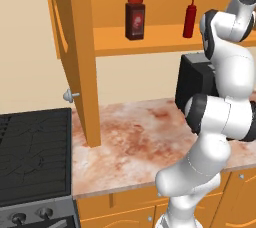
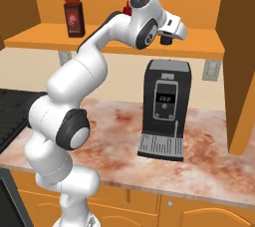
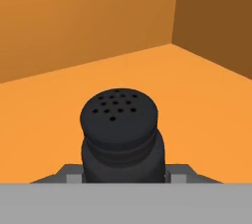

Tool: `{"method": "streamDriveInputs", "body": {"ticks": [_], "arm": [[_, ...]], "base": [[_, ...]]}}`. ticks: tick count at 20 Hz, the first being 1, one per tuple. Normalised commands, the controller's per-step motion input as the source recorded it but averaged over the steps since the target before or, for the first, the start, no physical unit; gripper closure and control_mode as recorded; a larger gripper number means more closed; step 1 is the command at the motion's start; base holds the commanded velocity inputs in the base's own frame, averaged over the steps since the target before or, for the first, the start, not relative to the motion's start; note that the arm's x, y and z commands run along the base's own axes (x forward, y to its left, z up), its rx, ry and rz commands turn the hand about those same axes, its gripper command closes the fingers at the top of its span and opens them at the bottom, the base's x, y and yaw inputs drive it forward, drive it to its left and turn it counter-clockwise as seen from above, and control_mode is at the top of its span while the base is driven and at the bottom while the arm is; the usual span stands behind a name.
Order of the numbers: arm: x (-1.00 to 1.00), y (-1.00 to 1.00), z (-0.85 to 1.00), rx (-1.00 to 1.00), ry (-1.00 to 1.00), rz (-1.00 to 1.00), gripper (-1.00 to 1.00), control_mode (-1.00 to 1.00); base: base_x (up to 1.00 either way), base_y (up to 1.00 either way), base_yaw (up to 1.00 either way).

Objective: Collect the paprika, ketchup, and shaker from the cabinet and place them next to the stove.

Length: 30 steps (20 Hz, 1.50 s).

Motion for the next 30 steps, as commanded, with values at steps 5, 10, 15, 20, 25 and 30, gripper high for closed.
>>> {"method": "streamDriveInputs", "body": {"ticks": [5, 10, 15, 20, 25, 30], "arm": [[-0.23, 0.01, -0.17, 0.0, 0.0, 0.0, 1.0, -1.0], [-0.76, 0.23, -0.25, -0.05, -0.03, 0.0, 1.0, -1.0], [-0.98, 0.2, -0.15, -0.07, -0.05, 0.04, 1.0, -1.0], [-1.0, 0.55, -0.36, -0.06, -0.05, 0.21, 1.0, -1.0], [-0.75, 0.84, -0.53, -0.03, 0.0, 0.33, 1.0, -1.0], [-0.46, 1.0, -0.62, -0.05, 0.0, 0.39, 1.0, -1.0]], "base": [[0.0, 0.0, 0.0], [0.0, 0.0, 0.0], [0.0, 0.0, 0.0], [0.0, 0.0, 0.0], [0.0, 0.0, 0.0], [0.0, 0.0, 0.0]]}}
